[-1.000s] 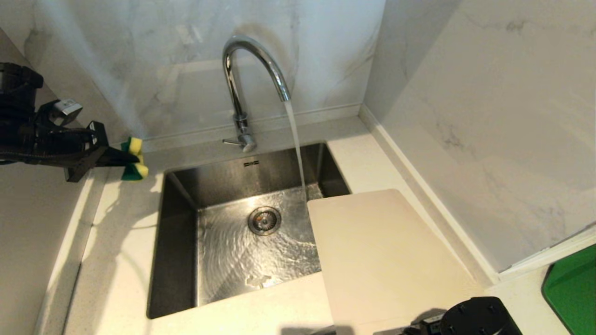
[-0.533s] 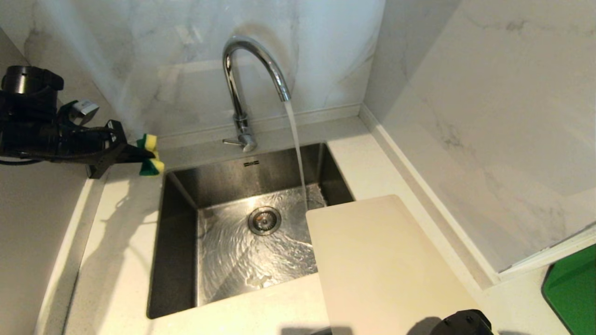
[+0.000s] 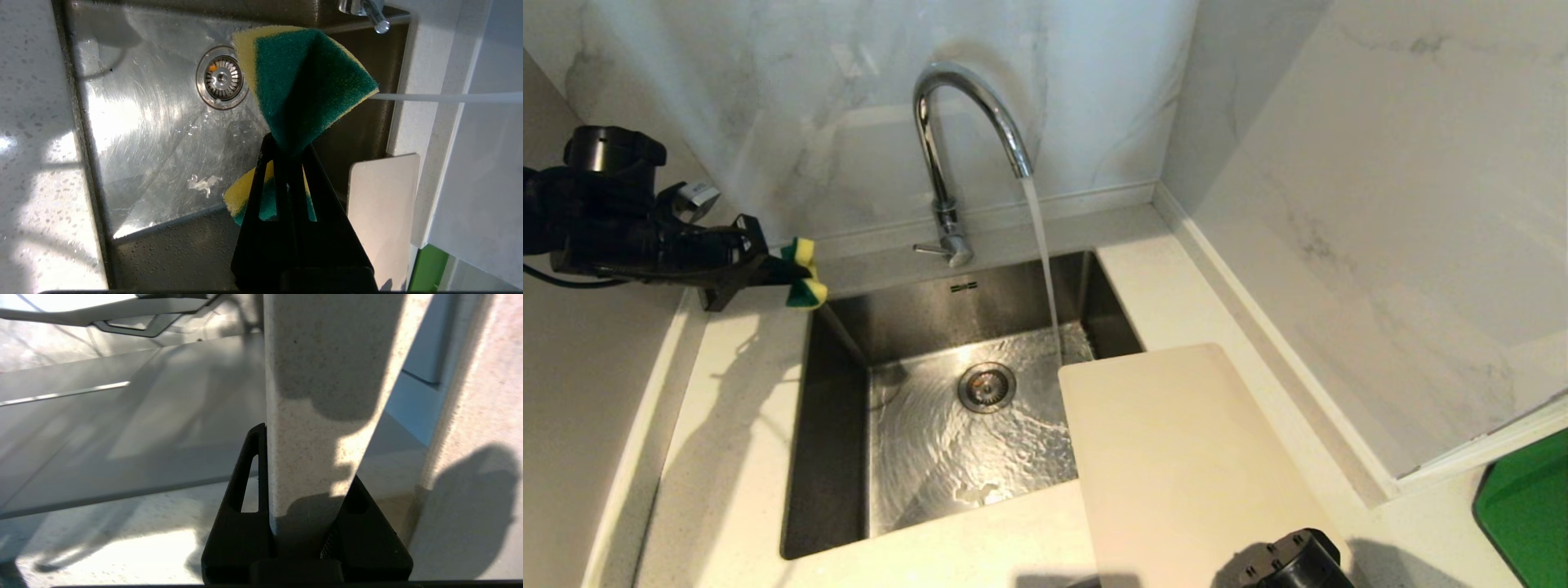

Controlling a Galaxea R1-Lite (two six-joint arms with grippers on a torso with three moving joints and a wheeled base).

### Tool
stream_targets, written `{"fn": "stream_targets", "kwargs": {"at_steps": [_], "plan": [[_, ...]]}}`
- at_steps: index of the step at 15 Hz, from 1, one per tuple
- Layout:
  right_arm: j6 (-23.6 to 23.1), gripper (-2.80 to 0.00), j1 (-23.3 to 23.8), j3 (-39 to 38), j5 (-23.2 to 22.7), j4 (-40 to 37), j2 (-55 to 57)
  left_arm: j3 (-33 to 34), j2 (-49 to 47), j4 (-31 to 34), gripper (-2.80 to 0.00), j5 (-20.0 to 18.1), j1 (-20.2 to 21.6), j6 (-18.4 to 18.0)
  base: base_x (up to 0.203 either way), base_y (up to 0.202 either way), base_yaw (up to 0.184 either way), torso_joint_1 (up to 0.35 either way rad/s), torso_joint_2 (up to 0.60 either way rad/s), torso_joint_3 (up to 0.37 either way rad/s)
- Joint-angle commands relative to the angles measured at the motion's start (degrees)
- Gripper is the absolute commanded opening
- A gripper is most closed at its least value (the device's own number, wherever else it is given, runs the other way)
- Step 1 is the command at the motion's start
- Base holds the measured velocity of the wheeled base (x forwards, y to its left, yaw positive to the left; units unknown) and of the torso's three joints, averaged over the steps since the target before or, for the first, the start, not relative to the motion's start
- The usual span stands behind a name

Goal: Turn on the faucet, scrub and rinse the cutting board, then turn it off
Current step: Put down the cutting board

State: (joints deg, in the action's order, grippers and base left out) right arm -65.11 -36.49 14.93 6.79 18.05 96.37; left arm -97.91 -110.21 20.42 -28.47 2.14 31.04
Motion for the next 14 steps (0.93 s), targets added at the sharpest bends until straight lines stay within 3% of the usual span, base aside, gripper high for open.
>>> {"fn": "stream_targets", "kwargs": {"at_steps": [1,14], "plan": [[0.1,-2.80,0.7,0.5,-2.4,0.3,3.8,-0.4,-1.4,0.1,-2.80,-0.1,-0.6,0.2,0.000,0.000,0.000,0.000,0.00,0.000],[-0.1,-2.80,5.4,5.3,-6.5,4.5,16.5,-3.4,-4.0,0.2,-2.80,0.0,-0.7,0.0,0.000,0.000,0.000,0.000,0.00,0.000]]}}
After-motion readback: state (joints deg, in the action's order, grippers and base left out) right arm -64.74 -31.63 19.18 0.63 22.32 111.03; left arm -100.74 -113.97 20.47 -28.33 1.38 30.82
